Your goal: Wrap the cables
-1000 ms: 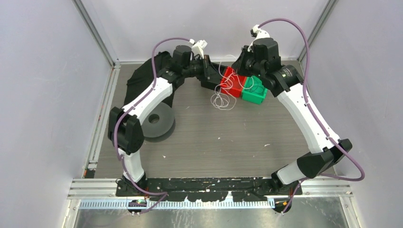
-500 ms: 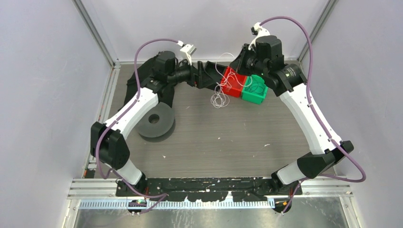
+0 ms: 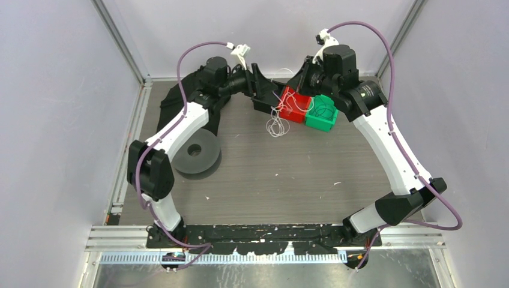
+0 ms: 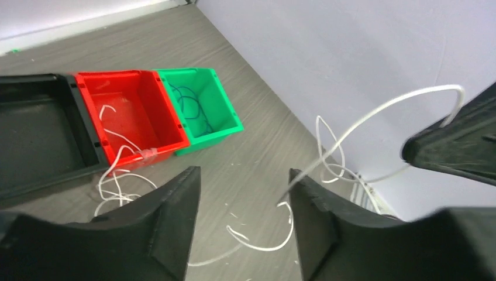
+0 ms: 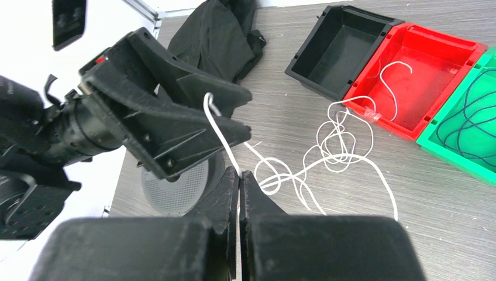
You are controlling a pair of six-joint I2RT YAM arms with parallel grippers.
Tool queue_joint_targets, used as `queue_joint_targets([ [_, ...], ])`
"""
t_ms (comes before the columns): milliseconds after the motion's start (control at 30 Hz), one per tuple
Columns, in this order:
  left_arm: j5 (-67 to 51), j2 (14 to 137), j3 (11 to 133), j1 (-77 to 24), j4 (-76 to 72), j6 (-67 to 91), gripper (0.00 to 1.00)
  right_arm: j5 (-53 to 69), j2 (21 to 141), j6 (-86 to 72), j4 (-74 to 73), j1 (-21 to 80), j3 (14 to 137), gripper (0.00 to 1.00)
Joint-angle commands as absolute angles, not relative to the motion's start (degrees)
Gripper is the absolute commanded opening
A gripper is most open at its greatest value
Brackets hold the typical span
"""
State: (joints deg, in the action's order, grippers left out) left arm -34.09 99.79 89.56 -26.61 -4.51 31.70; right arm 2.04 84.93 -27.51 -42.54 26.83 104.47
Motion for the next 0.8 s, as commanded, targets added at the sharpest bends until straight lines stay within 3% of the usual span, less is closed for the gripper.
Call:
queue_joint_targets([
  [0, -36.2, 101.3, 93.6, -26.6, -10.1, 37.5, 0.43, 3.3, 84.2, -28.6, -40.7, 26.6, 105.0, 0.01],
  [67, -38.6, 101.7, 94.9, -26.6, -11.0, 38.7, 0.05, 2.8, 84.4, -28.7, -41.1, 26.5, 105.0, 0.01],
  [100, -39.8, 101.7, 95.5, -26.6, -11.1, 39.0, 0.01, 3.0, 84.7, -28.4, -42.0, 26.5, 105.5, 0.14],
  [167, -40.8, 100.5, 96.0, -25.8, -10.4, 39.1, 0.00, 3.2, 84.8, -26.8, -45.1, 25.7, 107.1, 0.68],
  [200, -40.6, 99.5, 96.4, -25.1, -9.4, 39.1, 0.00, 2.5, 83.6, -25.9, -46.3, 25.0, 107.0, 0.86],
  [233, -39.5, 98.1, 96.8, -24.0, -8.1, 39.2, 0.00, 1.1, 82.1, -25.1, -47.0, 24.1, 106.0, 0.98],
  [467, -34.5, 95.0, 115.6, -19.6, 11.0, 38.1, 0.00, -1.7, 71.8, -28.5, -41.1, 13.1, 89.3, 1.00],
  [767, -28.6, 94.5, 132.6, -19.6, 13.2, 42.0, 0.00, 1.0, 82.6, -34.2, -32.1, 16.1, 79.8, 1.00],
])
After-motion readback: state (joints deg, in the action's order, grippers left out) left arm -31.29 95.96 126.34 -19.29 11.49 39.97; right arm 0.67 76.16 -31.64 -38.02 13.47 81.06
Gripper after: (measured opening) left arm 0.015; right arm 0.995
